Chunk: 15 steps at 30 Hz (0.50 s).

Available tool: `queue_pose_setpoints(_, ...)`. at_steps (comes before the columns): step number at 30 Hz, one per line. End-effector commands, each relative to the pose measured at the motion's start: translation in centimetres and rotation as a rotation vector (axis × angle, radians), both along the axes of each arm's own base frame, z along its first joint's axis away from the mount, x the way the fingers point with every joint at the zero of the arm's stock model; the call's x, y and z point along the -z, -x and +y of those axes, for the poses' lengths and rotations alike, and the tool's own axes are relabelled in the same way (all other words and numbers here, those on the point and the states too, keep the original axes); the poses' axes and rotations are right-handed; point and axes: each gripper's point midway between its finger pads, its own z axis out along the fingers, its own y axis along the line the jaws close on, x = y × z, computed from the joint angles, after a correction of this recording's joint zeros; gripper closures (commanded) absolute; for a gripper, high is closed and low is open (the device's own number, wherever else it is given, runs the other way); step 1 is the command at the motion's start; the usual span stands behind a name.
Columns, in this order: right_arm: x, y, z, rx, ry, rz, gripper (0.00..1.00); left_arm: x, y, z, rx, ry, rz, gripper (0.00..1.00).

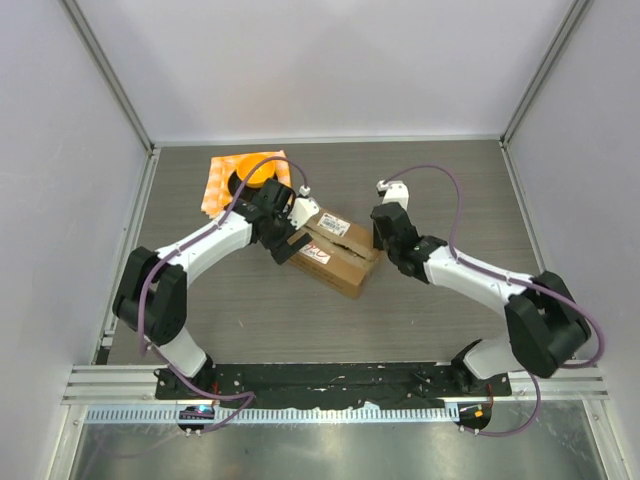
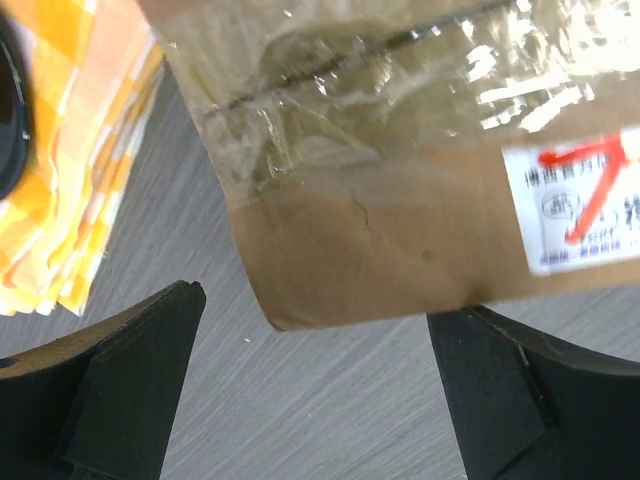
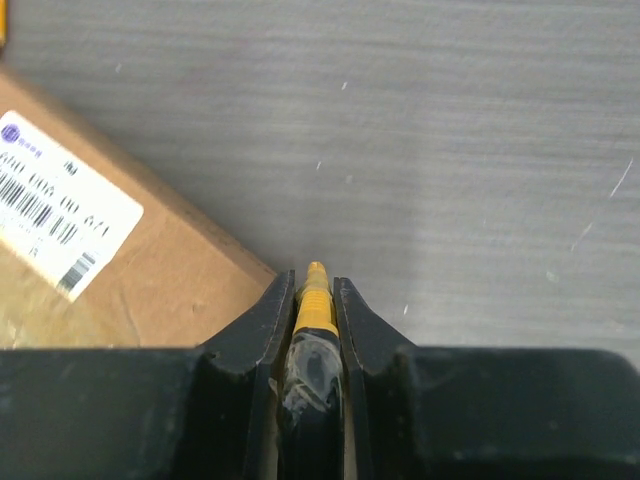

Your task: Unpack the express box

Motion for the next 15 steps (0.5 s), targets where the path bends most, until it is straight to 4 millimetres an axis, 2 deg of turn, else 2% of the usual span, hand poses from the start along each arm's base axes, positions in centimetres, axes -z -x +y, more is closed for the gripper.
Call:
queue_pose_setpoints(1, -1.2, 4.1, -0.1, 0.038, -0.065, -0.003, 0.99, -2.4, -3.6, -0.6, -0.019, 0.024, -0.110, 0.00)
queue_pose_setpoints(4, -0.5, 6.5, 0.5, 0.016, -0.095, 0.014, 0.99, -2.7, -4.1, -0.8, -0.014, 0.032, -0.115, 0.00)
queue_pose_setpoints(6, -0.9, 7.7, 0.8, 0.001, -0.125, 0.014, 0.99, -3.0, -3.8, -0.9, -0.006, 0.043, -0.111, 0.00)
queue_pose_setpoints(7, -0.3, 8.7, 1.2, -0.011, -0.136, 0.032, 0.99, -3.1, -3.6, -1.2, 0.003, 0.058, -0.105, 0.00)
queue_pose_setpoints(9, -0.4, 9.6, 1.4, -0.017, -0.157, 0.039, 0.99, -3.6, -2.9, -1.0, 0.009, 0.063, -0.096, 0.00)
queue_pose_setpoints(11, 0.2, 10.7, 1.3, -0.016, -0.152, 0.058, 0.99, -3.7, -1.5, -1.7, 0.054, 0.105, -0.051, 0.00)
queue_pose_setpoints(13, 0.3, 11.6, 1.0, -0.019, -0.148, 0.069, 0.99, -4.6, -0.6, -1.8, 0.085, 0.121, -0.043, 0.00)
queue_pose_setpoints(15, -0.4, 12.4, 1.7, -0.048, -0.190, 0.067, 0.99, -5.4, 0.2, -1.6, 0.098, 0.126, -0.035, 0.00)
